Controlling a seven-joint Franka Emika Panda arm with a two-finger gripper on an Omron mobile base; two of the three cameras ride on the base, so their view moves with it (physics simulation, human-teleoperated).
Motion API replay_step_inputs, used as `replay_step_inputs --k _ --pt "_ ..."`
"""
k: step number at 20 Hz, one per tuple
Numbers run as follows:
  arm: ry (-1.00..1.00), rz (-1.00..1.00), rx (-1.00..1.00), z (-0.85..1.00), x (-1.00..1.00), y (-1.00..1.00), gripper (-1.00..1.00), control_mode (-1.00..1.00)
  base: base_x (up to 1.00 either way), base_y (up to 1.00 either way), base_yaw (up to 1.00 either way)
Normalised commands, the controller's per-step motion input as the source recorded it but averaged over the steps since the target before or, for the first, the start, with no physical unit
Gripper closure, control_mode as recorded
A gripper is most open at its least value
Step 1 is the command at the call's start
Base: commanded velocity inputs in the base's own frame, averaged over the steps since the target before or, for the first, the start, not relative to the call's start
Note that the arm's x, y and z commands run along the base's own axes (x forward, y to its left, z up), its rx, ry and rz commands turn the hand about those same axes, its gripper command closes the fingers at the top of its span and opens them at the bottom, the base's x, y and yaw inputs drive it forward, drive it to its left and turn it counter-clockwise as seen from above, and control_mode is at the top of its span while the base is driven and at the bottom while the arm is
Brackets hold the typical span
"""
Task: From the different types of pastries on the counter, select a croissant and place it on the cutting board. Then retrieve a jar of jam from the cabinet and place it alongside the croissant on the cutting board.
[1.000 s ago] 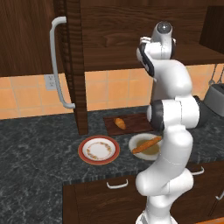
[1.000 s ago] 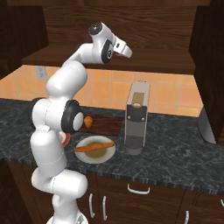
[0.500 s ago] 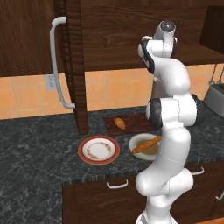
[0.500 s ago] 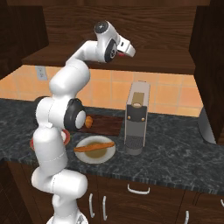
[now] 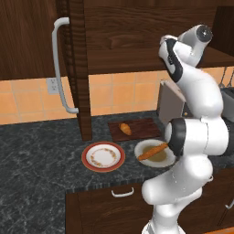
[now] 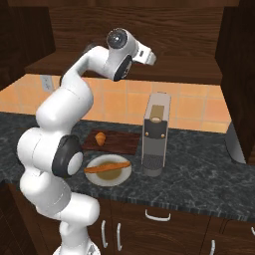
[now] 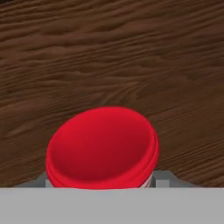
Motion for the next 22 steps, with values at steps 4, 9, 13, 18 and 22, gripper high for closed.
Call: replay_step_inputs --k 4,9,13,18,22 --pt "-0.02 0.13 0.18 0.44 -1.00 0.04 1.00 -1.00 0.00 0.00 0.00" --pt "0.07 0.12 0.16 0.93 -1.00 0.25 1.00 -1.00 0.00 0.00 0.00" --pt "0.05 0.16 0.03 0.81 -1.00 0.46 1.00 -1.00 0.00 0.00 0.00" --pt "0.01 0.10 -0.01 0.27 -0.99 0.40 1.00 -1.00 0.00 0.00 0.00" --pt "0.08 0.01 -0.16 -0.22 -0.26 0.41 1.00 -1.00 0.00 0.00 0.00"
